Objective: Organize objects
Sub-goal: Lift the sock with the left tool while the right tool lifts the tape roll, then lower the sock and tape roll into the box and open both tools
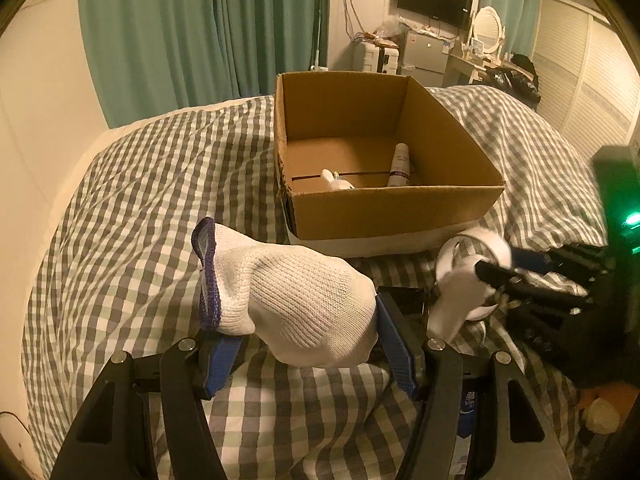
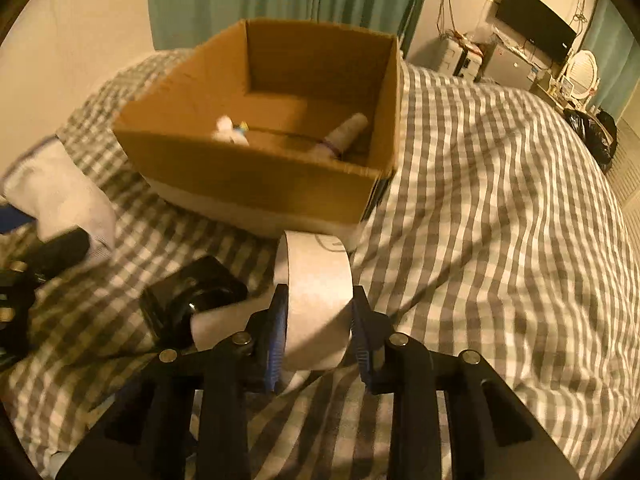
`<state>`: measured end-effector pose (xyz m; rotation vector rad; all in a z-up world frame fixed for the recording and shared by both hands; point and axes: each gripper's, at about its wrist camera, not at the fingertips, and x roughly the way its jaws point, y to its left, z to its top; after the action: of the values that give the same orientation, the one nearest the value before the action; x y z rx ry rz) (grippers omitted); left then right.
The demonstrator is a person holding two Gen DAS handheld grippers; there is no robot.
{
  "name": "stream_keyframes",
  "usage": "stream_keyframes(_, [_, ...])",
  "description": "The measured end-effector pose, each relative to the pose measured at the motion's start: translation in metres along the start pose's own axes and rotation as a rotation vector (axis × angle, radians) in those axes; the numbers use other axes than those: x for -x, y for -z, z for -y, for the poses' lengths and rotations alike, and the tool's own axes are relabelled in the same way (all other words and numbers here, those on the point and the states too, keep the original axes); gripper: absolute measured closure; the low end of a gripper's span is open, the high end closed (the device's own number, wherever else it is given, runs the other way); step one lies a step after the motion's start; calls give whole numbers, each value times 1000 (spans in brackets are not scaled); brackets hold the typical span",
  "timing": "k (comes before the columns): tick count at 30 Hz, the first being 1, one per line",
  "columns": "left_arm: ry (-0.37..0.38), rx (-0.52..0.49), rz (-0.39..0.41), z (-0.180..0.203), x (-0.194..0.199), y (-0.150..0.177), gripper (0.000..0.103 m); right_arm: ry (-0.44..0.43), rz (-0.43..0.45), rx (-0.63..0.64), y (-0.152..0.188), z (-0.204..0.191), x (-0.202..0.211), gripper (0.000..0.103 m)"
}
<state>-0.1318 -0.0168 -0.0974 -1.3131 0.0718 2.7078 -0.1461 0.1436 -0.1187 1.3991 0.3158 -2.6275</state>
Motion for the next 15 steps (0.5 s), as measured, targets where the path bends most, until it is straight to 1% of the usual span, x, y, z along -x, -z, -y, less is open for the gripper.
stream_keyframes(4, [2,3,6,-1,3,-1,37,-12,77,33,-7,-1,26,74])
stream_keyframes(7, [3,-1,13,1,7,-3,37,7,117,65,-14,-3,44,74])
stream_keyframes(9, [5,-2,18,2,10,-4,37,-10,139,70,-20,-3,55,74])
stream_keyframes(12, [5,-10,31,4,16,-8,37,-64,178,50,-28,0,72,74])
stream_keyframes(15, [2,-15,44,6,22,-13,37,-51,211,61,-36,-1,87,74])
